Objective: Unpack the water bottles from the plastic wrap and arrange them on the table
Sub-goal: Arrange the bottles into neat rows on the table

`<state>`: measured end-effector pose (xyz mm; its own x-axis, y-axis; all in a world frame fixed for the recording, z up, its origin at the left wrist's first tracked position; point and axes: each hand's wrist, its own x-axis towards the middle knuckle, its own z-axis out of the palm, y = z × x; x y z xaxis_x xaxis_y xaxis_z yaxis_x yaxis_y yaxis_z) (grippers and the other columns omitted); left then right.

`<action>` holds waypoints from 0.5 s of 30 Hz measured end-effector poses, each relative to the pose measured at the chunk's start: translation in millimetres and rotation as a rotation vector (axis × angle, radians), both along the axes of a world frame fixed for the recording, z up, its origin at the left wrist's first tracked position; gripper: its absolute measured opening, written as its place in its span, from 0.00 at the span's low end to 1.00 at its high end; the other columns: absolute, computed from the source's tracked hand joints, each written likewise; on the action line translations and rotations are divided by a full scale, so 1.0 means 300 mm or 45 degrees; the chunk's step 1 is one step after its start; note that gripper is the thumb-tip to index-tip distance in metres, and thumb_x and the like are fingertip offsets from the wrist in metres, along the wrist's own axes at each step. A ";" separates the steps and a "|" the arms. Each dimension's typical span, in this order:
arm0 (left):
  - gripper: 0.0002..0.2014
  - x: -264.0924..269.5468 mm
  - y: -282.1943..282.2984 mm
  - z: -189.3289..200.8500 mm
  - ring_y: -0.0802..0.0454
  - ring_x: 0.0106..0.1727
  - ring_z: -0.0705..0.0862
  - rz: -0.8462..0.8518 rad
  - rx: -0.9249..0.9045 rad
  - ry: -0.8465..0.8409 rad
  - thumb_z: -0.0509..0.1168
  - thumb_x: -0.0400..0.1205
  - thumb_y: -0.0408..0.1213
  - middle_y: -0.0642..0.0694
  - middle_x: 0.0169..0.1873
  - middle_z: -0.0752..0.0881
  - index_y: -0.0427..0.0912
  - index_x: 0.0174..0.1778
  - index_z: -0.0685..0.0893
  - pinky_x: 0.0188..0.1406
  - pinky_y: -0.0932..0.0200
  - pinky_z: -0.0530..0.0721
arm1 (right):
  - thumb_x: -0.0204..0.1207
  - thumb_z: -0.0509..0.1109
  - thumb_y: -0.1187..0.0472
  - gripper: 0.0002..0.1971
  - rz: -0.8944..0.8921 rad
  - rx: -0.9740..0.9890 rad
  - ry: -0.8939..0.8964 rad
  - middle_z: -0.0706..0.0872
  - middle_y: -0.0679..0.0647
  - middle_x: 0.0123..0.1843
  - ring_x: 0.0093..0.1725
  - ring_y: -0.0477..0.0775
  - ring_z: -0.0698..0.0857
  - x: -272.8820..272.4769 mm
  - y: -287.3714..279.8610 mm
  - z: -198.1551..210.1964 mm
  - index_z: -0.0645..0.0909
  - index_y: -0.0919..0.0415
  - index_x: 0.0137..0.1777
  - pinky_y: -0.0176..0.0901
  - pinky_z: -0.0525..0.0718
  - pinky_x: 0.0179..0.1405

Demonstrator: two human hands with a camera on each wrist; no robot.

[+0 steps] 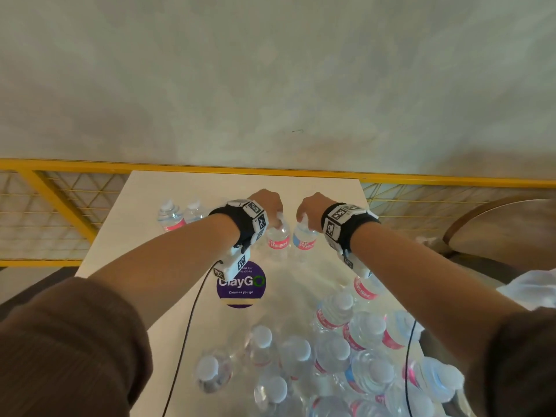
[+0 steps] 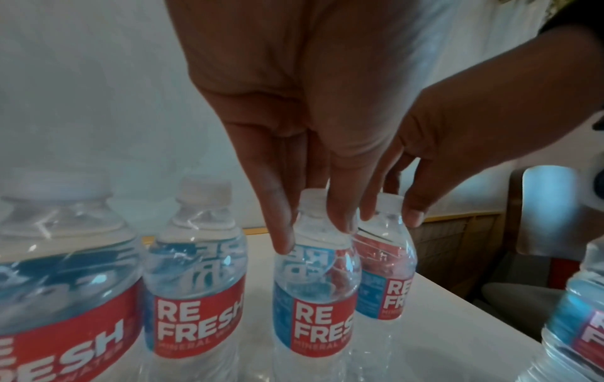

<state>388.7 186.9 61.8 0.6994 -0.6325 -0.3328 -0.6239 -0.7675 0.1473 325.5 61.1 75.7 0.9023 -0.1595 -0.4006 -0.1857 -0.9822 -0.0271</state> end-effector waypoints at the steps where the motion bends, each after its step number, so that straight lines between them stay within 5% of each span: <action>1: 0.14 0.000 -0.010 -0.002 0.47 0.47 0.83 -0.004 0.004 0.002 0.69 0.75 0.45 0.44 0.49 0.89 0.39 0.49 0.88 0.44 0.58 0.78 | 0.75 0.72 0.66 0.20 -0.008 0.007 -0.003 0.80 0.57 0.69 0.66 0.59 0.81 0.005 -0.004 -0.004 0.81 0.58 0.67 0.44 0.79 0.64; 7: 0.20 -0.009 -0.044 -0.016 0.45 0.63 0.83 -0.042 -0.037 0.044 0.73 0.75 0.40 0.47 0.62 0.85 0.44 0.64 0.84 0.57 0.57 0.79 | 0.73 0.75 0.58 0.24 -0.114 -0.013 -0.026 0.83 0.59 0.65 0.63 0.59 0.83 0.006 -0.030 -0.023 0.79 0.64 0.68 0.44 0.82 0.61; 15: 0.13 0.021 -0.033 0.003 0.42 0.54 0.86 0.007 -0.053 -0.059 0.74 0.75 0.38 0.39 0.50 0.89 0.34 0.50 0.86 0.45 0.58 0.78 | 0.74 0.74 0.63 0.20 -0.062 0.024 -0.123 0.84 0.58 0.64 0.61 0.59 0.84 0.021 -0.012 -0.034 0.81 0.61 0.67 0.45 0.83 0.59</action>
<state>395.1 177.0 62.6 0.7172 -0.6409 -0.2736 -0.6263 -0.7650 0.1501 331.7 57.3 65.4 0.9283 -0.1973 -0.3152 -0.2287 -0.9713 -0.0655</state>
